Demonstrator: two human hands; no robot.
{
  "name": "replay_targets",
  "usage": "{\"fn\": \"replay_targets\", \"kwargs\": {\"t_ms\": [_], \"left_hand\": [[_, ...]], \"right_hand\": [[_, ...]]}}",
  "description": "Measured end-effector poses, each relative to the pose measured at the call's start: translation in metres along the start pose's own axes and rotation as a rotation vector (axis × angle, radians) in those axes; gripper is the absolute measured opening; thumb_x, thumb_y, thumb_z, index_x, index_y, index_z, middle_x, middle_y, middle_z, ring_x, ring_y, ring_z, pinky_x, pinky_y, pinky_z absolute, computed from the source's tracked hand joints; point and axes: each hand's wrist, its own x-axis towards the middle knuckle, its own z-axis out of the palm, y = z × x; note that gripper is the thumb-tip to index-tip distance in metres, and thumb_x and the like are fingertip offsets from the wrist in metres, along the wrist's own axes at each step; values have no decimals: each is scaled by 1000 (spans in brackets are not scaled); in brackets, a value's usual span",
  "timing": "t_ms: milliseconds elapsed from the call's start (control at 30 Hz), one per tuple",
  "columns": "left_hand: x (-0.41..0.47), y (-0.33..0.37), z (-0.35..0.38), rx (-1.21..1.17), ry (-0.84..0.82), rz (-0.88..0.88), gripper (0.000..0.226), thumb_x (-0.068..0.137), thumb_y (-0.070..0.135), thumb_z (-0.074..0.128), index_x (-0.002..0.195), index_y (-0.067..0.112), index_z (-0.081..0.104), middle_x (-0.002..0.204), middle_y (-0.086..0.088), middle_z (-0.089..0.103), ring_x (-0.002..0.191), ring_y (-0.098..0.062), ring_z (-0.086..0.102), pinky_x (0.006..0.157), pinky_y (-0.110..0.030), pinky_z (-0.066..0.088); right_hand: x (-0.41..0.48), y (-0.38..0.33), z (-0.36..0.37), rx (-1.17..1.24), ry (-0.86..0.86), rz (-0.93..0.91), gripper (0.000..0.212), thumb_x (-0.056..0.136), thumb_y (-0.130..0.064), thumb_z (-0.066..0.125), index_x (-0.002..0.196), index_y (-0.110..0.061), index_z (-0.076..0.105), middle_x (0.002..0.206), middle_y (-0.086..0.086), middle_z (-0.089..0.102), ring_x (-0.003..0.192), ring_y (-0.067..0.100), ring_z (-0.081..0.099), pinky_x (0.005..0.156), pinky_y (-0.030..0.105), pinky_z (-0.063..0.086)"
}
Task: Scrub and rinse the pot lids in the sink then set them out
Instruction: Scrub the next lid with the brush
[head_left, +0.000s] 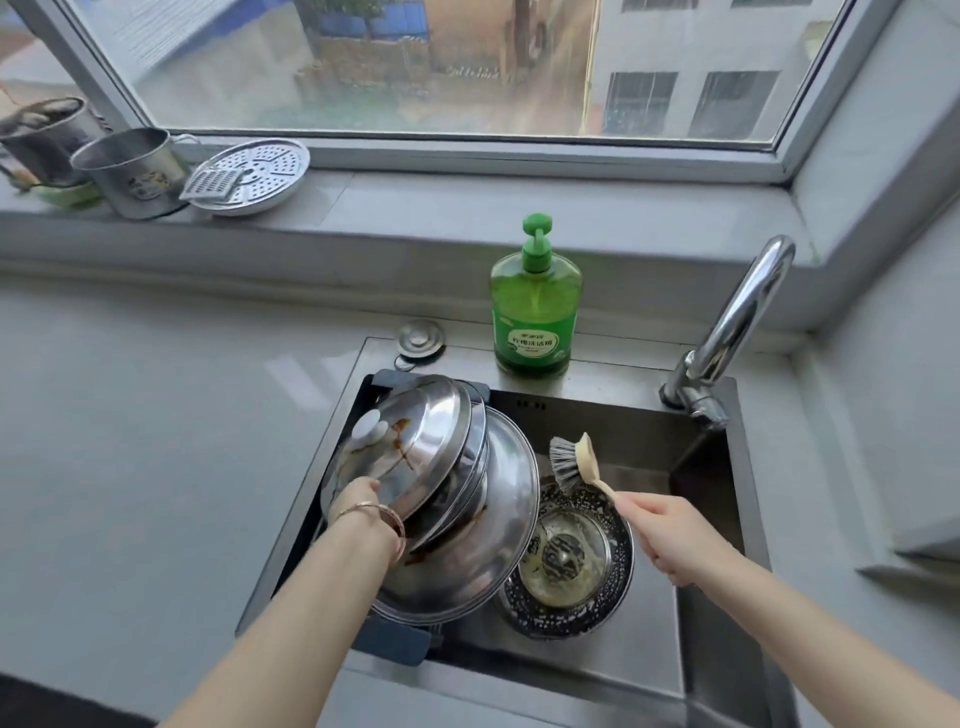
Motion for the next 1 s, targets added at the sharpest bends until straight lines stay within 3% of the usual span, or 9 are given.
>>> {"fn": "replay_targets", "kwargs": {"t_ms": [133, 300, 400, 500, 567, 633, 700, 867, 1000], "left_hand": [[17, 1, -8, -269, -115, -177, 31, 94, 34, 50, 71, 13, 45, 65, 6, 57, 84, -9, 55, 83, -24, 43], [18, -6, -5, -555, -171, 81, 26, 92, 25, 56, 71, 14, 47, 68, 7, 56, 62, -4, 52, 77, -17, 51], [10, 6, -7, -678, -211, 100, 22, 89, 21, 62, 71, 14, 50, 46, 8, 60, 43, -2, 57, 51, -12, 52], [-22, 13, -10, -574, -308, 207, 13, 85, 15, 66, 92, 10, 57, 80, -4, 68, 57, -11, 67, 58, -24, 58], [-45, 9, -11, -371, -309, 408, 18, 84, 10, 66, 100, 10, 57, 95, -7, 67, 75, -17, 69, 67, -31, 59], [-69, 0, -13, -187, -351, 626, 15, 83, 10, 66, 96, 14, 61, 100, -7, 67, 87, -20, 67, 78, -36, 56], [-90, -9, -13, -71, -449, 753, 11, 83, 9, 65, 89, 18, 63, 90, -1, 70, 81, -16, 68, 71, -30, 57], [-112, -46, 7, 98, -574, 725, 8, 86, 12, 62, 91, 19, 61, 73, 5, 71, 66, -11, 70, 55, -22, 55], [-116, -86, 24, 152, -568, 635, 6, 85, 14, 64, 83, 20, 62, 85, -4, 70, 84, -24, 68, 78, -38, 56]], "right_hand": [[-10, 2, -1, 12, -4, -11, 14, 94, -39, 47, 96, -44, 60, 38, -10, 30, 35, 8, 25, 41, 15, 18], [-24, 7, -6, 17, 5, -16, 19, 95, -36, 45, 87, -47, 58, 47, -4, 28, 39, 10, 23, 42, 17, 17], [-27, 14, -8, 18, 13, -2, 19, 96, -33, 45, 92, -45, 58, 48, -3, 28, 39, 9, 22, 42, 16, 17], [-32, 19, -10, 54, 14, 10, 18, 96, -32, 45, 99, -42, 59, 45, -5, 27, 37, 8, 21, 41, 14, 17], [-39, 20, -12, 53, 41, -24, 18, 96, -31, 47, 106, -39, 59, 40, -12, 29, 33, 4, 24, 37, 14, 19], [-49, 20, -16, 9, 113, -104, 22, 95, -29, 49, 114, -33, 60, 32, -18, 35, 31, -1, 36, 37, 9, 25], [-60, 22, -21, -31, 210, -179, 31, 95, -27, 50, 125, -30, 56, 32, -25, 37, 40, -3, 41, 45, 10, 32], [-94, 18, -24, -5, 171, -294, 38, 97, -16, 46, 122, -44, 45, 36, -26, 41, 44, -10, 45, 54, 3, 34], [-120, 17, -7, 29, 18, -343, 35, 95, -10, 49, 118, -36, 51, 36, -25, 43, 48, -15, 48, 57, 2, 35]]}}
